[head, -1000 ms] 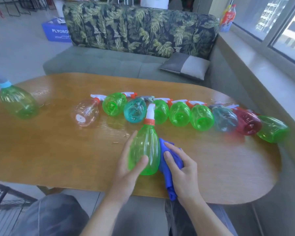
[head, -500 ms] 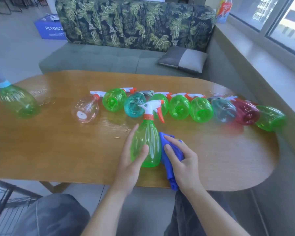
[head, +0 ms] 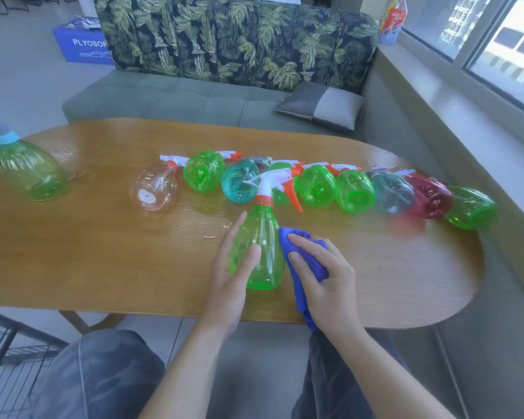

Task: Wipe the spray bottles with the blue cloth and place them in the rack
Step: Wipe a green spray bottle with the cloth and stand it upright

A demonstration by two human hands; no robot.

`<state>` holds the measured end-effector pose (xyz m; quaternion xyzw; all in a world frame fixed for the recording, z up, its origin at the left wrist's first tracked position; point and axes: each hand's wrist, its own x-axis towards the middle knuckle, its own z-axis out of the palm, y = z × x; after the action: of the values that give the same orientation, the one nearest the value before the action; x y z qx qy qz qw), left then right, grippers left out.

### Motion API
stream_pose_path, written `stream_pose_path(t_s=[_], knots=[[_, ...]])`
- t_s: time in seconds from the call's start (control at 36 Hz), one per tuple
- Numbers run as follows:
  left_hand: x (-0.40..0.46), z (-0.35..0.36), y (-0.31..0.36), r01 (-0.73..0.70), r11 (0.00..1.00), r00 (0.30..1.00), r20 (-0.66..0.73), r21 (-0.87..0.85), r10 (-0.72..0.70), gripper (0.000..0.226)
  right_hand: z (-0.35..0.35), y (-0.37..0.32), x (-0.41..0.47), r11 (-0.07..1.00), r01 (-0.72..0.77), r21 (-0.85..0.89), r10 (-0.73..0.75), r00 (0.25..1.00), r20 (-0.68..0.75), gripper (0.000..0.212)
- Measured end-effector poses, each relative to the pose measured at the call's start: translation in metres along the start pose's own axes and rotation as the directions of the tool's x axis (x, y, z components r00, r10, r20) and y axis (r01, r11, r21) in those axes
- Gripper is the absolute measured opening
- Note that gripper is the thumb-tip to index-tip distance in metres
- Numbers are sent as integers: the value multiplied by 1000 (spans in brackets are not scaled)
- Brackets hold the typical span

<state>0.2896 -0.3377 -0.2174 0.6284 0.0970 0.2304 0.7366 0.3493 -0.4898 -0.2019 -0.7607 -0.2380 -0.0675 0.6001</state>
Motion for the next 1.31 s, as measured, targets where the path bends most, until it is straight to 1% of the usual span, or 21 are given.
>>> stream_pose_path(t_s=[0.08,0.14,0.19,0.28,0.36,0.42,0.5,0.56,0.61,0.69,0.75,0.83,0.89,0.92,0.97,1.03,1.08,1.14,1.22,1.25,1.31], knots=[[0,3,0,-9,1000,1000,-29,11,9,54,-8,-7,11,980,143,-141,-146,989,-10,23],[-1,4,0,-15,1000,999,-28,20,15,53,-14,-13,23,937,247,-248,-260,965,-24,23],[-1,5,1,-17,999,1000,-16,27,17,55,-16,-20,38,885,323,-335,-345,939,-5,24],[-2,5,0,-17,1000,1000,-10,20,17,64,-13,-27,57,808,429,-404,-425,899,106,23],[-3,6,0,-10,1000,1000,-16,0,10,65,-7,-26,69,674,547,-496,-489,834,255,21],[-2,5,0,-3,1000,1000,-12,1,3,64,-6,-26,76,635,544,-548,-497,831,249,21],[-2,4,-1,6,1000,1000,4,20,-6,62,-7,-27,87,646,449,-618,-461,874,152,22],[-1,4,-1,13,1000,1000,3,27,-13,62,-6,-26,89,660,416,-626,-441,889,126,22],[-1,4,-2,11,1000,1000,-16,17,-11,62,-1,-27,85,672,460,-581,-448,876,176,21],[-1,2,-4,5,1000,999,-41,-13,-6,61,3,-27,77,649,571,-503,-484,820,306,22],[-1,2,-3,2,1000,999,-35,-3,-2,61,0,-27,80,629,586,-511,-492,809,322,22],[0,3,-2,0,999,1000,-20,32,0,61,-6,-29,91,617,500,-608,-481,851,212,22],[-1,3,-2,-7,999,1000,-9,47,7,61,-9,-29,97,643,412,-646,-447,886,120,21],[-2,4,-2,-10,999,1000,-6,50,11,61,-9,-29,98,655,392,-646,-434,895,102,20],[-3,5,-1,-19,999,1000,-9,49,19,60,-5,-29,95,661,430,-615,-433,888,156,21],[-2,5,0,-20,999,1000,-23,44,21,59,0,-32,90,655,511,-557,-435,858,274,23],[-2,5,1,-19,999,999,-28,45,20,58,1,-35,90,638,552,-536,-444,833,329,23],[-1,4,0,-3,998,1000,-16,56,3,60,-2,-36,97,621,525,-582,-453,846,280,22],[-3,4,-1,2,997,1000,5,80,-3,61,-8,-34,107,609,421,-672,-445,883,150,18],[-3,4,-2,0,997,1000,9,83,0,62,-9,-33,108,614,402,-679,-439,889,129,18],[-4,5,0,-7,997,1000,14,83,6,61,-7,-35,103,624,439,-647,-444,880,168,18]])
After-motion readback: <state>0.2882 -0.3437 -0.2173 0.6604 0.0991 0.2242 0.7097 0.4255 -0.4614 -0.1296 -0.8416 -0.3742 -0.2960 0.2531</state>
